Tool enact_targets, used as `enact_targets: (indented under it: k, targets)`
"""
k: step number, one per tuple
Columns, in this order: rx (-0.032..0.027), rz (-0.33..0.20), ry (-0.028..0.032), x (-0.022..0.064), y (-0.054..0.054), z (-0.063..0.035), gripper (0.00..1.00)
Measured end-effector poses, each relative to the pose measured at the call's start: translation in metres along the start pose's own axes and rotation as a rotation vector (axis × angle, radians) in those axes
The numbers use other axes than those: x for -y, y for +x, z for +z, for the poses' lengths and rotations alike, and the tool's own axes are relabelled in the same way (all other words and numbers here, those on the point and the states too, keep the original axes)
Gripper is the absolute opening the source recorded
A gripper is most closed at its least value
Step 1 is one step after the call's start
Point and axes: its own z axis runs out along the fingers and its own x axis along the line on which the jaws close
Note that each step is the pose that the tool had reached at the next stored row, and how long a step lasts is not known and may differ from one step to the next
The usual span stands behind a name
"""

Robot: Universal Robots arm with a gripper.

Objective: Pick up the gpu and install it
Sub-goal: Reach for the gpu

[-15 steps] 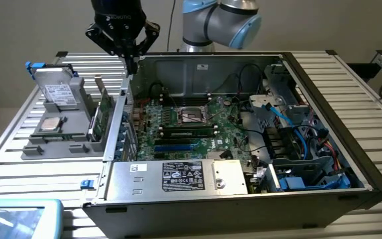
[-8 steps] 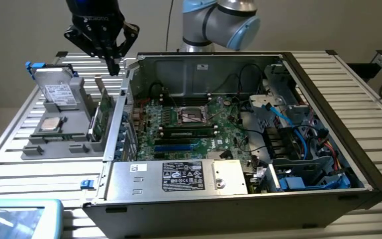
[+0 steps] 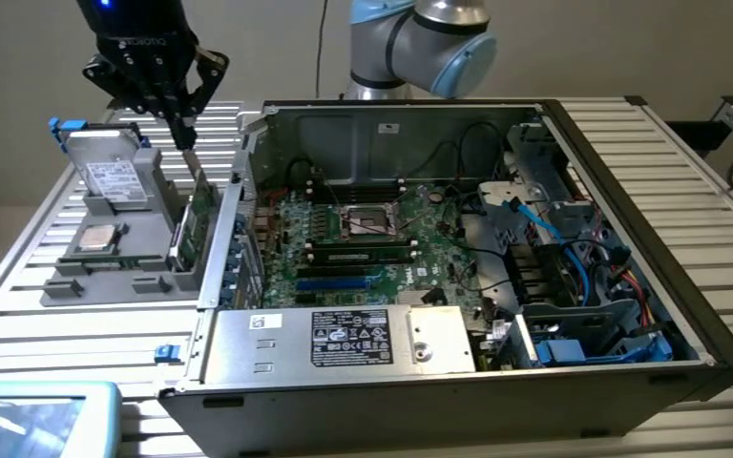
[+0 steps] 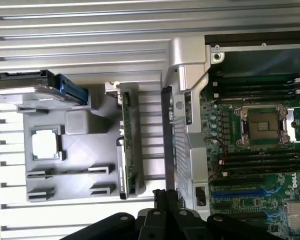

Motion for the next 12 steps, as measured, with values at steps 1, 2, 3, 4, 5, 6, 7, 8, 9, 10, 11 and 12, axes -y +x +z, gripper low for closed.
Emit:
enact_targets:
  k: [1,2,3,4,5,6,7,8,9,10,11,12]
  targets:
    - [0.0,0.0,-0.0001,0.0004,0.005,0.0011,0.12]
    - [0.0,0.0,-0.0004,0.0008,0.009,0.0026,0.12]
    - [0.0,0.0,-0.0006,0.0011,0.014,0.0042,0.12]
    - [0.0,0.0,-0.0007,0.0016,0.018,0.0059,0.12]
    - [-0.0001,0.0,-0.0007,0.002,0.023,0.0077,0.12]
    - [-0.0001,0.0,-0.0006,0.0023,0.027,0.0094,0.12]
    - [0.0001,0.0,-0.0008,0.0026,0.029,0.0111,0.12]
    - [0.0001,0.0,-0.0008,0.0028,0.031,0.013,0.12]
    - [0.0,0.0,-0.0007,0.003,0.032,0.0147,0.12]
    - [0.0,0.0,-0.0007,0.0031,0.033,0.0165,0.12]
    - [-0.0001,0.0,-0.0007,0.0032,0.033,0.0183,0.12]
    - [0.0,0.0,-0.0007,0.0029,0.034,0.0202,0.12]
